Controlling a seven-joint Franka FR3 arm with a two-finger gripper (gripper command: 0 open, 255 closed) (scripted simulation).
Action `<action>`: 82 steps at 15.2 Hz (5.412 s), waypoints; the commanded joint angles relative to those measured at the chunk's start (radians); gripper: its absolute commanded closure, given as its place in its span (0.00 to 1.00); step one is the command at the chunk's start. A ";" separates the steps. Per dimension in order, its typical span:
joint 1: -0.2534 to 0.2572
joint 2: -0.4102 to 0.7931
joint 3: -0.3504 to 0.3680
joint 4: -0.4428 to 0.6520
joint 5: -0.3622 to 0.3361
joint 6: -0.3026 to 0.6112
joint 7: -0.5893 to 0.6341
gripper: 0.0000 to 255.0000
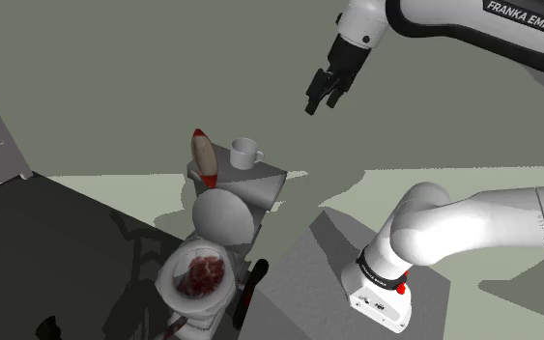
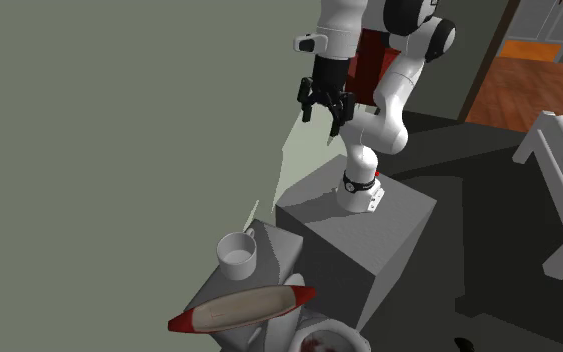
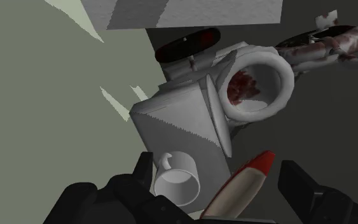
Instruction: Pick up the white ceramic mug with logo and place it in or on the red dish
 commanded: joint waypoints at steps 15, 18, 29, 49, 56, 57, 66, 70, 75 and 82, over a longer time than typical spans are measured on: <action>-0.019 0.435 0.038 0.009 -0.043 0.372 0.026 0.00; -0.024 0.545 0.046 0.044 -0.060 0.435 0.037 0.00; -0.029 0.929 0.054 0.244 -0.139 0.575 0.086 0.00; -0.031 0.984 0.049 0.207 -0.153 0.666 0.095 1.00; -0.032 0.970 0.050 0.217 -0.149 0.642 0.091 1.00; -0.032 0.963 0.050 0.223 -0.147 0.630 0.089 1.00; -0.033 0.909 0.053 0.281 -0.131 0.519 0.072 1.00; -0.033 0.890 0.054 0.312 -0.126 0.469 0.066 1.00; -0.033 0.870 0.054 0.356 -0.121 0.406 0.058 1.00; 0.013 0.948 0.090 0.512 -0.134 0.319 0.135 1.00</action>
